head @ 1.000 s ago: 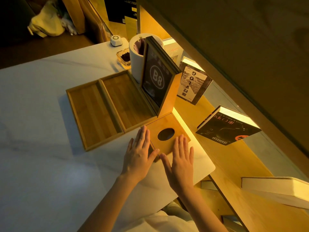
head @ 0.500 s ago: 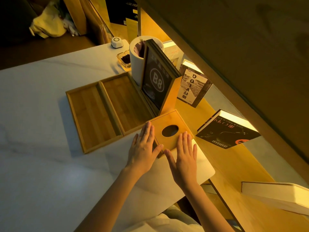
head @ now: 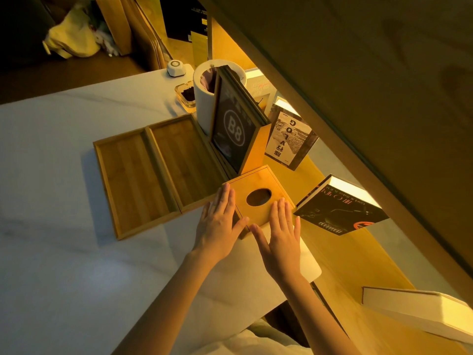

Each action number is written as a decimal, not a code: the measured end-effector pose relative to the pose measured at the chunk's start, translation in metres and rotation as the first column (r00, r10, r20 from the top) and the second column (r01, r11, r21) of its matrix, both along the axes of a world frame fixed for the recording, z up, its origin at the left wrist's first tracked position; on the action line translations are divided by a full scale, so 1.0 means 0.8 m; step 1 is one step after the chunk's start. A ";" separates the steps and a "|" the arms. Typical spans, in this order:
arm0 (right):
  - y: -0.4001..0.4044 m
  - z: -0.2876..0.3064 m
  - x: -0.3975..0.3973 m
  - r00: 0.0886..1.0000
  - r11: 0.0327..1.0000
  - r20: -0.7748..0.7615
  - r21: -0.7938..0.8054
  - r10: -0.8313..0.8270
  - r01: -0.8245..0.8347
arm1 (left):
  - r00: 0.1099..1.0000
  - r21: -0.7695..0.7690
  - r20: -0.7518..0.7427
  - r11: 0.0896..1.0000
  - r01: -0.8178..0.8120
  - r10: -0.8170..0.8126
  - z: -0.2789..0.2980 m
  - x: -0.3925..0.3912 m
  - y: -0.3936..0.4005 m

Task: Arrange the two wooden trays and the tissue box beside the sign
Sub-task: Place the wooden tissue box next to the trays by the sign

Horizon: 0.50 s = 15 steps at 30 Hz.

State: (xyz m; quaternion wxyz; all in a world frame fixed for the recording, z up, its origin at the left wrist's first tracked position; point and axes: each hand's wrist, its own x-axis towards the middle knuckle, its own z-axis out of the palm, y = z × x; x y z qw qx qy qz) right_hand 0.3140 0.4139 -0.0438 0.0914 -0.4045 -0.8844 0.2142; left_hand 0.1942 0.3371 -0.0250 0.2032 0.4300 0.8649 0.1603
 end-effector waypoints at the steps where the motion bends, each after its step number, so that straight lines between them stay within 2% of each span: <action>1: 0.002 0.000 0.000 1.000 1.000 0.002 0.000 0.000 0.000 | 1.000 -0.001 0.001 1.000 -0.001 0.001 0.000 0.000 0.002; 10: 0.007 0.002 0.001 1.000 1.000 -0.011 -0.010 0.014 -0.015 | 1.000 0.012 -0.005 1.000 -0.014 0.014 -0.004 0.003 0.005; 15: 0.007 0.010 0.000 1.000 1.000 -0.024 0.020 -0.003 0.004 | 0.998 0.033 0.061 0.999 -0.026 0.024 0.001 0.001 0.005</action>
